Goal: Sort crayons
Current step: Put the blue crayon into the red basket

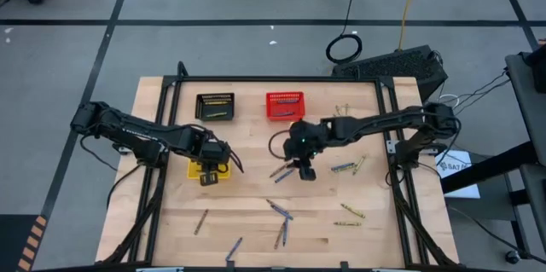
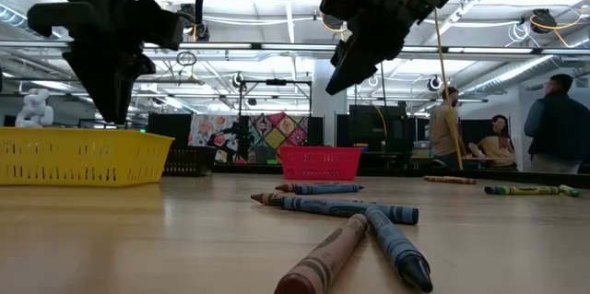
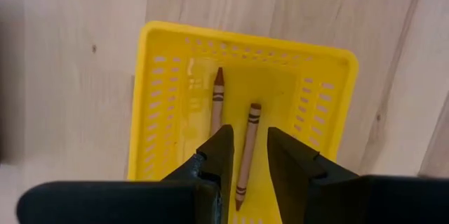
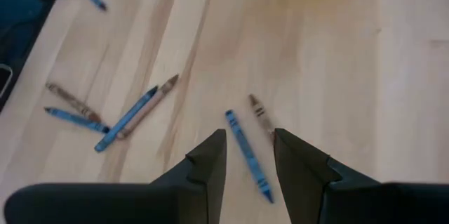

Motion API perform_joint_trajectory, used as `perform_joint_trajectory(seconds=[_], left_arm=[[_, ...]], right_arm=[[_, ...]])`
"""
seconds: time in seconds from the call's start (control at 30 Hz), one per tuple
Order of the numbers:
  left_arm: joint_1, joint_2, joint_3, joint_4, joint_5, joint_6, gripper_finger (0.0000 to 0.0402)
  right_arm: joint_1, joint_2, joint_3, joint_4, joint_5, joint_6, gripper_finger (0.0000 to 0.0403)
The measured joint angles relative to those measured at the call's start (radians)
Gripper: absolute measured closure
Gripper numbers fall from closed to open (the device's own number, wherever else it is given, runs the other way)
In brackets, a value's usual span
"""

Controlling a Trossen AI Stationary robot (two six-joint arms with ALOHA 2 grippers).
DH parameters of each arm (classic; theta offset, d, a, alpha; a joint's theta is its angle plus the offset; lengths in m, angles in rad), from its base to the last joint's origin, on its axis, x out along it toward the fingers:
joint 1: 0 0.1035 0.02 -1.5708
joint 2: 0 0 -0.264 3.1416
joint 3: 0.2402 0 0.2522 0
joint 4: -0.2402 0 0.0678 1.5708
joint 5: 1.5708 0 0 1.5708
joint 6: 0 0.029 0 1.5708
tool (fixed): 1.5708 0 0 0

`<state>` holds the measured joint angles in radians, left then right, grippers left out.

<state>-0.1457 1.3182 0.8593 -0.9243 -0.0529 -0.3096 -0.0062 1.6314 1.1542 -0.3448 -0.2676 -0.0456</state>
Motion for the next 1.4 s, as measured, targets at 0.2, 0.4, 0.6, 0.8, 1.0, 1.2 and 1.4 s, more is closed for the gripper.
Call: perform_joint_trajectory(seconds=[0.2,0.4,0.6,0.8,1.0,1.2,1.4], left_arm=[[0.000,0.000,0.000,0.000,-0.001,0.000,0.0318],[0.000,0.000,0.000,0.000,-0.003,0.000,0.0318],[0.000,0.000,0.000,0.004,-0.008,0.000,0.0318],[0.000,0.000,0.000,0.014,-0.008,0.000,0.0318],[0.000,0.000,0.000,0.027,-0.008,0.001,0.0318],[0.000,0.000,0.000,0.028,-0.008,0.001,0.0318],[0.000,0.000,0.000,0.027,-0.008,0.004,0.0318]], right_arm=[[0.045,0.051,0.000,-0.008,0.002,0.023,0.0296],[0.071,0.064,0.000,-0.015,0.004,0.005,0.0296],[0.074,0.088,0.000,-0.026,0.005,-0.030,0.0296],[0.074,0.169,0.000,-0.009,0.007,-0.062,0.0296],[0.073,0.204,0.000,0.024,0.062,-0.094,0.0296],[0.072,0.204,0.000,0.023,0.051,-0.081,0.0296],[0.095,0.204,0.000,0.012,-0.050,0.086,0.0296]])
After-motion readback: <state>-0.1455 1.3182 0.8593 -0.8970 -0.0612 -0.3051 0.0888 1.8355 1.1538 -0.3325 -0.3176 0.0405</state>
